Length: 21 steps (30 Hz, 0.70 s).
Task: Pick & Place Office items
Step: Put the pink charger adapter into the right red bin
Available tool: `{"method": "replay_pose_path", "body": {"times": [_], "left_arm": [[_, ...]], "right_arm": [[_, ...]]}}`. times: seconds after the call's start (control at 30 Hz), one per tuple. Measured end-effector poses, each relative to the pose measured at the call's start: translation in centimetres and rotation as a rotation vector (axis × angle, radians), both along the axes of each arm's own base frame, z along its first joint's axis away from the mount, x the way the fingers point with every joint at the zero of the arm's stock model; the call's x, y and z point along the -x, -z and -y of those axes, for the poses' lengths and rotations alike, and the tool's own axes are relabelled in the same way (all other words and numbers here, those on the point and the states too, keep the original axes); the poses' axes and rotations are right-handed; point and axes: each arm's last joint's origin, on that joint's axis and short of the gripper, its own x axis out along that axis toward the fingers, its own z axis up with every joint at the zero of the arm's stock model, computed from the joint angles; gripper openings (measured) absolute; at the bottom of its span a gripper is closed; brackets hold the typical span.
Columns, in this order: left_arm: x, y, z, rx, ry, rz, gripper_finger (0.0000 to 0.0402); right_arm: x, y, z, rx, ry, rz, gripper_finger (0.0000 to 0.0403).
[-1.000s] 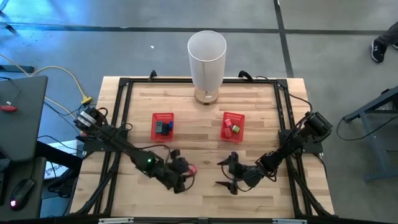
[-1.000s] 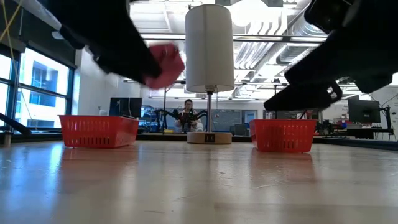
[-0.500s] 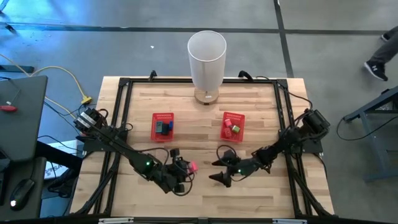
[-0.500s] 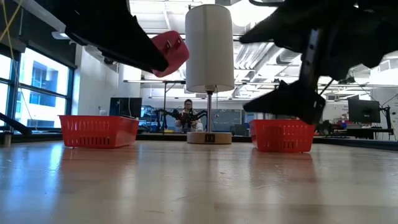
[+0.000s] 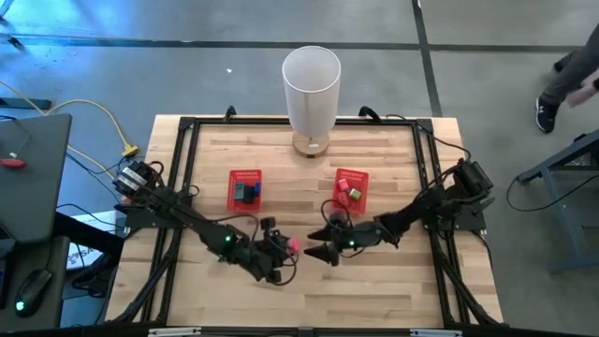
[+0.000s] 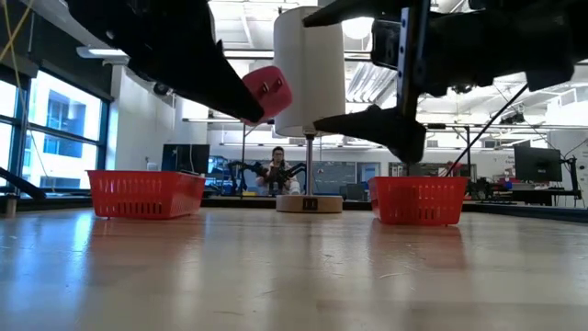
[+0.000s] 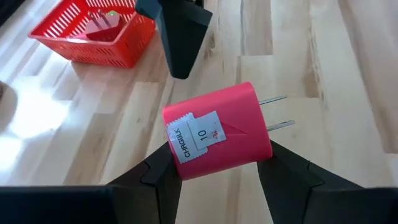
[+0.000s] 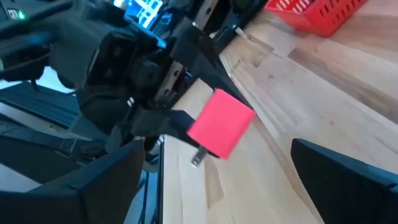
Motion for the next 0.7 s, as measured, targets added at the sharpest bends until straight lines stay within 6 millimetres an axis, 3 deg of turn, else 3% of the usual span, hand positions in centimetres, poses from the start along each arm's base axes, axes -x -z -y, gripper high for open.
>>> {"method": "replay_pose_path", "body": {"times": [0.37, 0.7], "left_arm": [[-1.0, -0.2, -1.7, -0.073, 0.002, 0.0, 0.0173], [-1.4, -0.4, -2.1, -0.139, 0.035, 0.002, 0.0174]], "right_arm": [[-1.8, -0.5, 1.5, -0.005, 0.073, -0.069, 0.0394], [-2.1, -0.5, 2.5, -0.007, 0.103, -0.076, 0.0394]]}}
